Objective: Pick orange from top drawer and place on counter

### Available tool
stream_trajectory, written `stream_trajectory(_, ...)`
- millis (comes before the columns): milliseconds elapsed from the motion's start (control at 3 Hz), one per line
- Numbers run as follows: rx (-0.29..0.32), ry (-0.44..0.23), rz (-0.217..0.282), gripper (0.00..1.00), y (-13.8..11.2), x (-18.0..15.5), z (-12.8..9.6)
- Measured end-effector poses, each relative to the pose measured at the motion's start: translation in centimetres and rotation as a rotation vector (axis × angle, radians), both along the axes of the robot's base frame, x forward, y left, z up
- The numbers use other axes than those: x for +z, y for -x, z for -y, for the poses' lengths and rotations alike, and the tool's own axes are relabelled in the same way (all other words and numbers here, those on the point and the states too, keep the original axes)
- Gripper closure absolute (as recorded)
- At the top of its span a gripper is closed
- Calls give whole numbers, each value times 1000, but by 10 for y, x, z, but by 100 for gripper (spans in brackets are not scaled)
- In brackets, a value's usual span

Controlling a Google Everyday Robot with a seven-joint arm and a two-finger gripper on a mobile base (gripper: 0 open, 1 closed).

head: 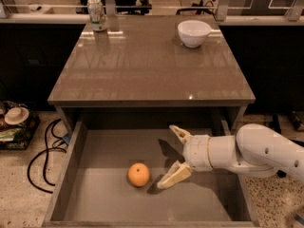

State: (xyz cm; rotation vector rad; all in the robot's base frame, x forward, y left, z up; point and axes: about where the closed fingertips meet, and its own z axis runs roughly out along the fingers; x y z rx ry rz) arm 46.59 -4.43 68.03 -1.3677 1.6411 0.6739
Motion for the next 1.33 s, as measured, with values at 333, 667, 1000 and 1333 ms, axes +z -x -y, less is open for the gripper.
stream_trajectory(333, 41, -55, -3, 0, 1, -23, -20)
stream_trajectory(667, 83, -93, -4, 0, 2, -40, -36)
stream_trajectory(1000, 129, -132, -6, 0, 5, -51, -51)
stream_trajectory(1333, 177, -142, -1, 0, 7, -55, -68)
